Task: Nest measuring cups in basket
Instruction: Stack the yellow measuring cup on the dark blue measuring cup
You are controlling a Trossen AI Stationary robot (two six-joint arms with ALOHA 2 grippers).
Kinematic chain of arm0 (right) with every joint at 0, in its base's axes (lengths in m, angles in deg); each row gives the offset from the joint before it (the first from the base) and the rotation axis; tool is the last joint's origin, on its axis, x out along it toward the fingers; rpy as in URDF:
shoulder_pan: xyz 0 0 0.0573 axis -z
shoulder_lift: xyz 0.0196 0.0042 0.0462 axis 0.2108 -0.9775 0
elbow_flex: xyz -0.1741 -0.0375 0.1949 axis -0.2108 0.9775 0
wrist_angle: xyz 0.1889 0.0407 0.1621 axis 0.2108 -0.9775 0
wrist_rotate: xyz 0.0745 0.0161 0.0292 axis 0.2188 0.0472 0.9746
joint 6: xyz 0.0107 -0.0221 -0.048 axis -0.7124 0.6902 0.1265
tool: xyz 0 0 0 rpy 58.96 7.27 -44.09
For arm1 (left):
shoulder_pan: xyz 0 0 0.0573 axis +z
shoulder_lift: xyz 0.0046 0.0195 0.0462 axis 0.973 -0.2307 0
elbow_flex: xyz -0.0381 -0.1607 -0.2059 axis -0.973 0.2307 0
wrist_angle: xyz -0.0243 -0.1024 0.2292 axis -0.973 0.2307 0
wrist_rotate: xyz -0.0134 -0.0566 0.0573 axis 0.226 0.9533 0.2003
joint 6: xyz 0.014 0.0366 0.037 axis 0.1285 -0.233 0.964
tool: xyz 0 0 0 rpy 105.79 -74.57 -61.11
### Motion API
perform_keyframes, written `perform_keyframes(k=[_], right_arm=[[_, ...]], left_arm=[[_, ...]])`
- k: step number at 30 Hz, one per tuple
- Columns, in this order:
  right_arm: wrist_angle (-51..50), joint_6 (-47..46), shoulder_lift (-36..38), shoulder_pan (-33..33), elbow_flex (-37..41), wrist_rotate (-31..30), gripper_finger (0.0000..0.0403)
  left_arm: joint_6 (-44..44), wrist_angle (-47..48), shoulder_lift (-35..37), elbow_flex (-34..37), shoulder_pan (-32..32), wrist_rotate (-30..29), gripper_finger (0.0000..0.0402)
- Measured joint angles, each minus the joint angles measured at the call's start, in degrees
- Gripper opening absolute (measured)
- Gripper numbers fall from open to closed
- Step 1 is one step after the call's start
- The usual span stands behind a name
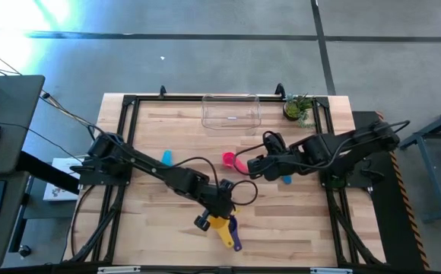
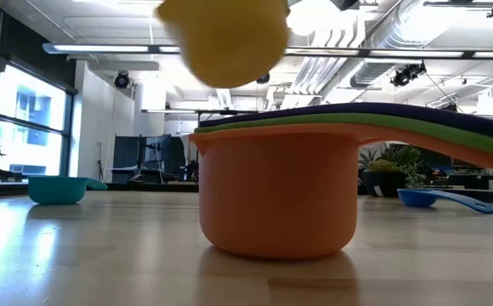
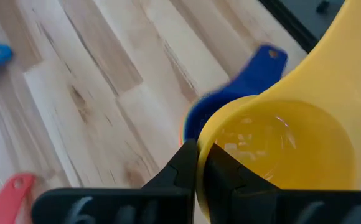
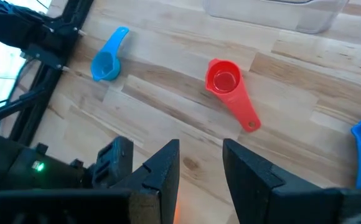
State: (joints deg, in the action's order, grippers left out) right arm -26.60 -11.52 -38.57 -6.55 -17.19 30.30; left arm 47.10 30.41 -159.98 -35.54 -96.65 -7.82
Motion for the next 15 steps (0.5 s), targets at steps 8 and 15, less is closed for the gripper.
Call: perform_keyframes(k=[8,15], right_arm=[[-0.16,0.00,-2.00,0.00,0.00,0.49,0.0114],[0.43,-0.02,-1.92,0.47,0.00,-1.47,0.0114]], left_arm=[[2.25,-1.57,-0.49,0.00,0.00,0.50,0.0005],[3.60,-4.01,-2.02,-0.09,0.20,0.79,0.0005]])
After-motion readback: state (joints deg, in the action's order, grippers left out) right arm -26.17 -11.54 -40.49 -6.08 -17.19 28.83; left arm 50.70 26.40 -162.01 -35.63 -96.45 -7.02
